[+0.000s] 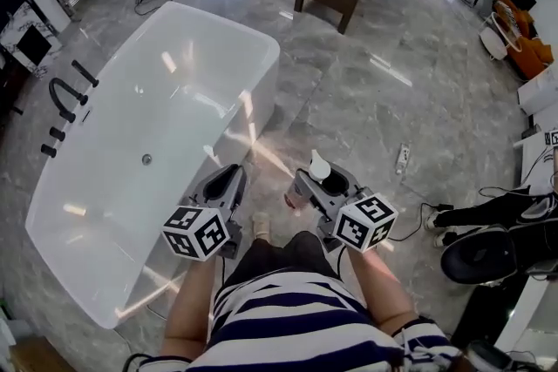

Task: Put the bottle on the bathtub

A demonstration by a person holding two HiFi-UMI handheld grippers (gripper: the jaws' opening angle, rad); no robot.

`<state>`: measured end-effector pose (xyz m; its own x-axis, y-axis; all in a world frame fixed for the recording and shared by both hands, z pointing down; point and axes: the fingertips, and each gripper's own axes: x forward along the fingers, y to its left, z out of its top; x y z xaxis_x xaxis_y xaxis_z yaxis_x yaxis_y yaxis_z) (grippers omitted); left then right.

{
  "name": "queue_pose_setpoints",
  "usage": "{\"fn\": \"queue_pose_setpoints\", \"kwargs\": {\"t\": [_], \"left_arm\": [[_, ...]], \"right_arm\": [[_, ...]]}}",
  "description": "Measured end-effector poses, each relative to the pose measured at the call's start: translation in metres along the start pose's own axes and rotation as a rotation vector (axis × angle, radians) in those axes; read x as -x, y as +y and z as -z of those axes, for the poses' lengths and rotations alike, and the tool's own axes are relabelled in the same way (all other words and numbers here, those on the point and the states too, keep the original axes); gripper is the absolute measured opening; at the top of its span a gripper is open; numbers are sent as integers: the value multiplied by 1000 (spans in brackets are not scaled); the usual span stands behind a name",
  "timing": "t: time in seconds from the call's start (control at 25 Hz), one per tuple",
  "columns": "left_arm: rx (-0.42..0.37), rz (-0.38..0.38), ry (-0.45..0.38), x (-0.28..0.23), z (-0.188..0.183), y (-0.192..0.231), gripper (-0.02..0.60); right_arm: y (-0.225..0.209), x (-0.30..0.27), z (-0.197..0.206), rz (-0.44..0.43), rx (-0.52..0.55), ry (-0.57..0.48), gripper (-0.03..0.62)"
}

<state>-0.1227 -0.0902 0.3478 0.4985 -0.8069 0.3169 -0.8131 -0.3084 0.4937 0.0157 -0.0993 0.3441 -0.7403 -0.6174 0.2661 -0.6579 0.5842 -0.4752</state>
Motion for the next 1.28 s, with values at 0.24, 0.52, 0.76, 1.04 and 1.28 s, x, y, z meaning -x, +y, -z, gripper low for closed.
{"fn": "queue_pose_setpoints", "kwargs": {"t": [0.24, 0.52, 0.76, 1.04, 1.28], "left_arm": [[11, -3, 26, -28, -21, 41, 57], [2, 20, 67, -66, -33, 68, 57], [28, 8, 104, -96, -25, 86, 57], [91, -28, 144, -146, -17, 107, 57], [81, -25, 177, -207, -2, 111, 57]], "right_arm": [[-21, -40, -17, 35, 9, 7, 193], [-58, -75, -28, 90, -14, 2, 193], [-106, -100, -22, 141, 5, 44, 193], [-165, -138, -19, 116, -30, 87, 193], [-217, -173, -13, 81, -21, 135, 193]]}}
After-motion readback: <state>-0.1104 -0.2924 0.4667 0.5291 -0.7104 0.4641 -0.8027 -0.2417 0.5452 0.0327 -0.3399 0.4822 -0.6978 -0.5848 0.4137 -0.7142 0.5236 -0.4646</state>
